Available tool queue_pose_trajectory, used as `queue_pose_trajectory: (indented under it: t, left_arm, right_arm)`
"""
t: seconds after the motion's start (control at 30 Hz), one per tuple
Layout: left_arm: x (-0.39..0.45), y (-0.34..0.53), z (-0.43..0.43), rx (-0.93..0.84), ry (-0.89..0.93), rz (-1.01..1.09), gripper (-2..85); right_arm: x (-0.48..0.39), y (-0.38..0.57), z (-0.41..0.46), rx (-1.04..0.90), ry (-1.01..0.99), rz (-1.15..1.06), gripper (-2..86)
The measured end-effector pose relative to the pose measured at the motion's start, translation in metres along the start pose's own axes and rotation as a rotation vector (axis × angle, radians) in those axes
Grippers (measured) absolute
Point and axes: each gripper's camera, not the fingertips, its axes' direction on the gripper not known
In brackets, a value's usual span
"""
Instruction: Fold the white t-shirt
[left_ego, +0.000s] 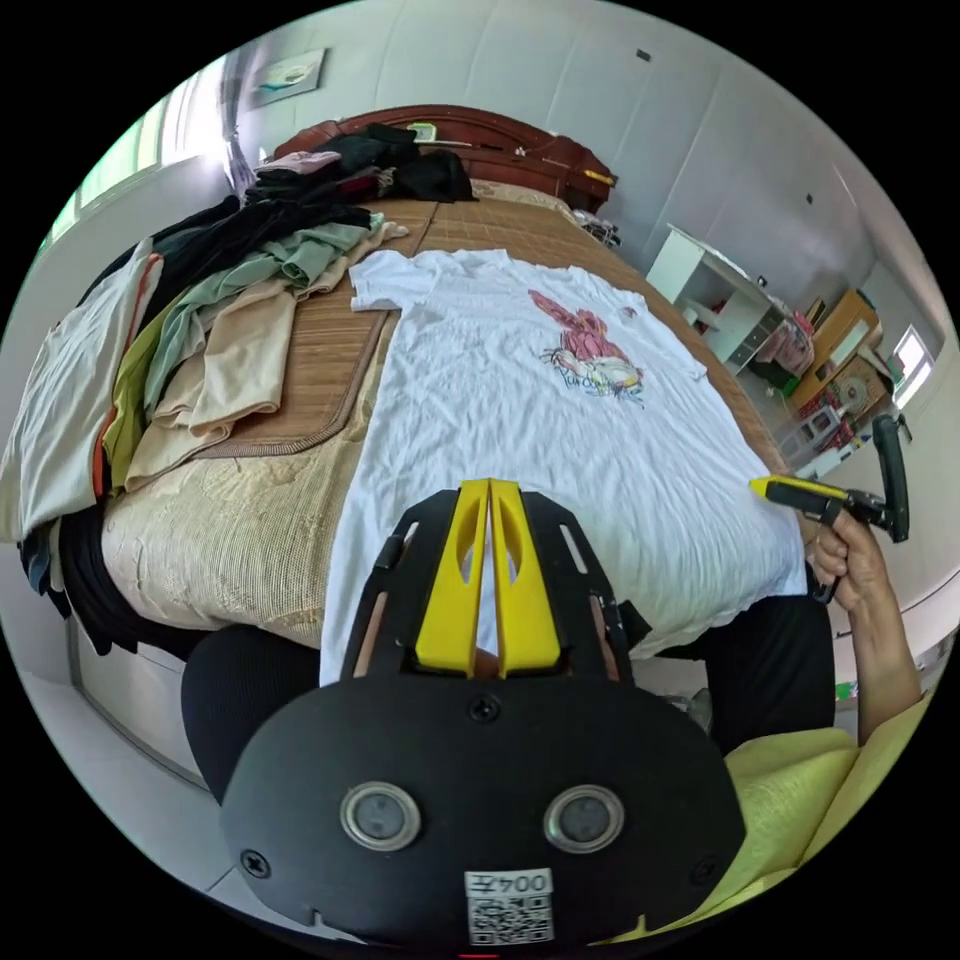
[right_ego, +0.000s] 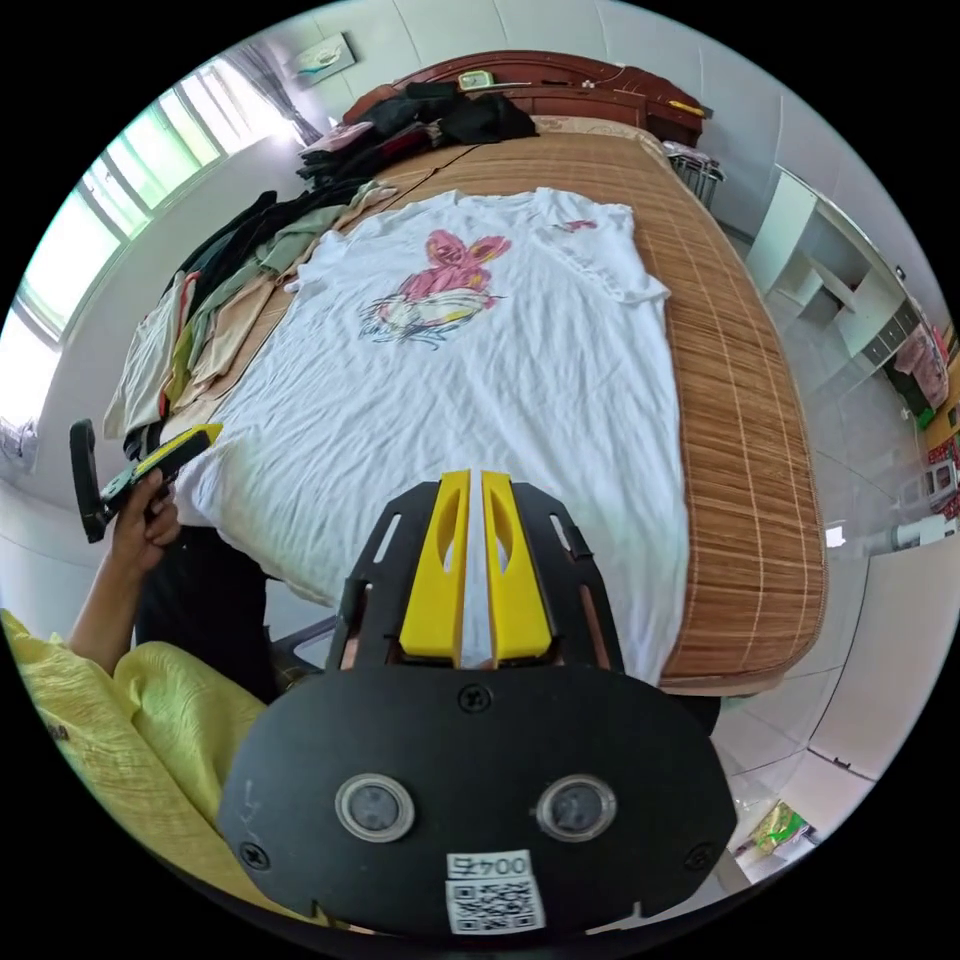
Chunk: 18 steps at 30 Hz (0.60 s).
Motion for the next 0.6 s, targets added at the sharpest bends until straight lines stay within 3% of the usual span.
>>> queue_pose_trajectory:
  t: [0.23, 0.33, 0.6]
  left_arm:
    - [-0.097, -0.079, 0.011, 0.146, 0.014, -0.197, 0.7]
    - [-0.157, -0.121, 0.045, 0.124, 0.055, -0.309, 0.4]
    - [-0.210, -0.149, 0.092, 0.022, 0.138, -0.360, 0.2]
  right_arm:
    - [-0.087, -0.040, 0.018, -0.025, -0.013, -0.176, 5.5]
    - [-0.131, -0.080, 0.027, -0.013, 0.003, -0.284, 5.7]
    - [-0.251, -0.237, 0.072, -0.011, 0.045, -0.532, 5.6]
